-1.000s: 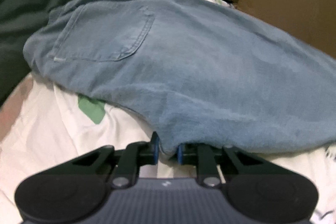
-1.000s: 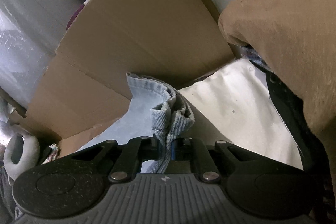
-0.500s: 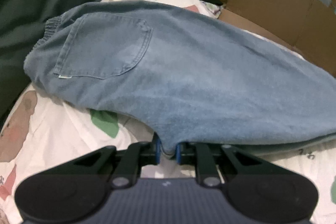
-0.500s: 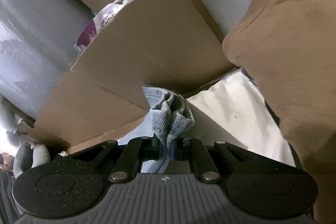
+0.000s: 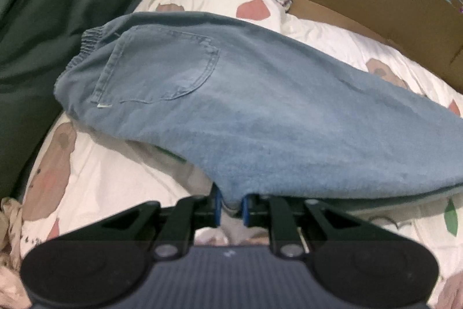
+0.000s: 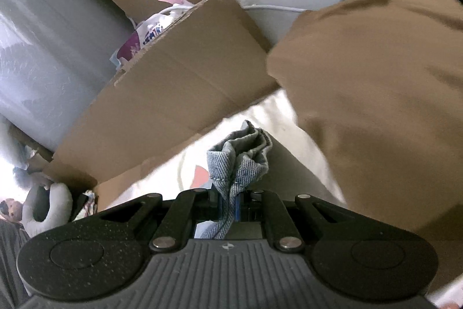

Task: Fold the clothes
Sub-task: 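Hold the jeans edge with the left gripper while the right gripper lifts the hem, then carry the hem over the jeans with the right gripper while the left gripper holds the edge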

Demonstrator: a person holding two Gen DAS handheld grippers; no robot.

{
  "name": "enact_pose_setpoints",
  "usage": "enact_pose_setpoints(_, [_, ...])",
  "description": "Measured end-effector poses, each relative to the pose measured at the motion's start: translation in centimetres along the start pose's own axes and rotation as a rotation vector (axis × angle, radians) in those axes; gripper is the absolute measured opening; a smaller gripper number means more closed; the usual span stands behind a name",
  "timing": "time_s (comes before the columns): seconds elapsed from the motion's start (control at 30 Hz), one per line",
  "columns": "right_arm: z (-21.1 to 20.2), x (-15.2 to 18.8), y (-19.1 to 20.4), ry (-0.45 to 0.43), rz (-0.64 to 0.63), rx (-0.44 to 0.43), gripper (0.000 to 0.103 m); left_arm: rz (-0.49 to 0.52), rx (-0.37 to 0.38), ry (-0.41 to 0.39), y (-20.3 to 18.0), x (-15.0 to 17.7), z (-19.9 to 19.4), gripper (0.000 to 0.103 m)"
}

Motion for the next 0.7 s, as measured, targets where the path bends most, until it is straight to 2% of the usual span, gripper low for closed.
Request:
enact_pose_setpoints(0.07, [-2.2,0.5,-1.5,0.003,0.014,0.012,0.007,0.002,0.004,0.006,0.1,0.5,-0.6,0.013])
enact_pose_setpoints(0.1, [-3.5,-1.3,-3.4,0.002,0.022,0.02,0.007,0.005,0.006,0.008,0.1,0.7,-0.9,0.013])
enact_pose_setpoints(0.13, [-4.3,-1.6,-4.1,0.001,0.029,0.027,0.007,0.014,0.008,0.011,0.0,1.0,-1.2,0.013])
enact_pose_setpoints(0.2, [-6.0,0.0,-4.3,0.002,0.034,0.041,0.007,0.029,0.014,0.017,-0.1,1.5,-1.8,0.013])
enact_pose_setpoints(0.27, [-6.2,-0.8,-4.0,-0.001,0.034,0.05,0.006,0.032,0.023,0.021,-0.1,1.9,-2.3,0.013])
enact_pose_setpoints(0.4, [-10.6,-0.2,-5.5,-0.006,0.034,0.067,0.007,0.029,0.04,0.025,0.0,2.2,-2.9,0.013])
enact_pose_setpoints(0.7, [-17.2,1.8,-8.2,-0.008,0.036,0.11,0.006,0.037,0.068,0.037,0.7,3.6,-3.9,0.013])
Point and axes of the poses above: each gripper's, at about its wrist camera, not at the fingertips, and z roughly the way its jaws point, y to its left, x to its underside, the point moved 7 cm from there along z, roughly the way its jaws point, and after that the axes turned 1 degree about x, right-handed, at the moved point
